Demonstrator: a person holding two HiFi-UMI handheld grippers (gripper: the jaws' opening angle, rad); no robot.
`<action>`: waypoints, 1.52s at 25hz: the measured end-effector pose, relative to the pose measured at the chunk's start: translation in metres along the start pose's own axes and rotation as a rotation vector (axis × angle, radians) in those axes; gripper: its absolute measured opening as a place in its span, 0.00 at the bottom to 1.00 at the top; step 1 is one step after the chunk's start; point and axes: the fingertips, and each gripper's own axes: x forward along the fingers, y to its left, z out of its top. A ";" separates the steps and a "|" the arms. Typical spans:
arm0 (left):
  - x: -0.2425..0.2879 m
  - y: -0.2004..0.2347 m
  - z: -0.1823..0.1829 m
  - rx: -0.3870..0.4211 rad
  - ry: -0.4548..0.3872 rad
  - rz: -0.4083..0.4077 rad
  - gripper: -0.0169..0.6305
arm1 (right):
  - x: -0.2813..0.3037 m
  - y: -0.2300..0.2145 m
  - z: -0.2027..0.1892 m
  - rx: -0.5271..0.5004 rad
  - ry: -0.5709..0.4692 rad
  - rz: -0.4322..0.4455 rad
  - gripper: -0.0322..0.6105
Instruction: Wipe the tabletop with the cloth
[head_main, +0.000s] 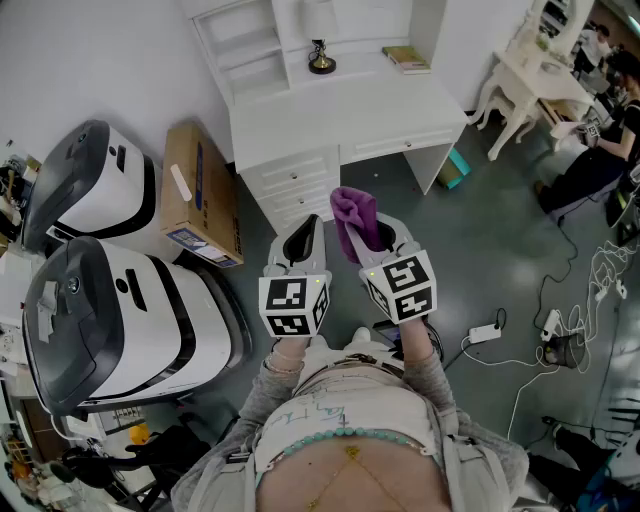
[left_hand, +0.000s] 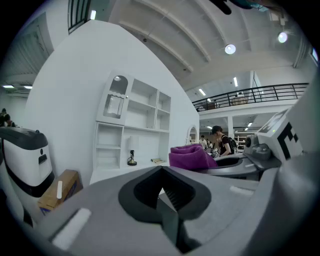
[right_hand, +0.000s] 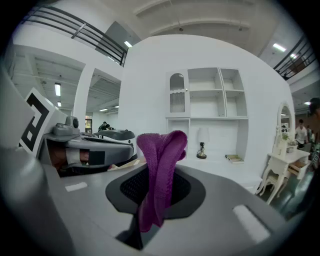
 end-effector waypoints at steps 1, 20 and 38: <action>0.001 -0.001 -0.001 0.000 0.000 0.001 0.03 | 0.000 -0.001 -0.001 -0.001 0.001 0.001 0.18; 0.008 -0.016 -0.021 -0.025 0.024 0.066 0.03 | -0.003 -0.017 -0.015 -0.014 0.009 0.097 0.18; 0.090 0.064 -0.008 -0.020 0.044 0.001 0.03 | 0.097 -0.040 0.009 -0.003 0.022 0.069 0.18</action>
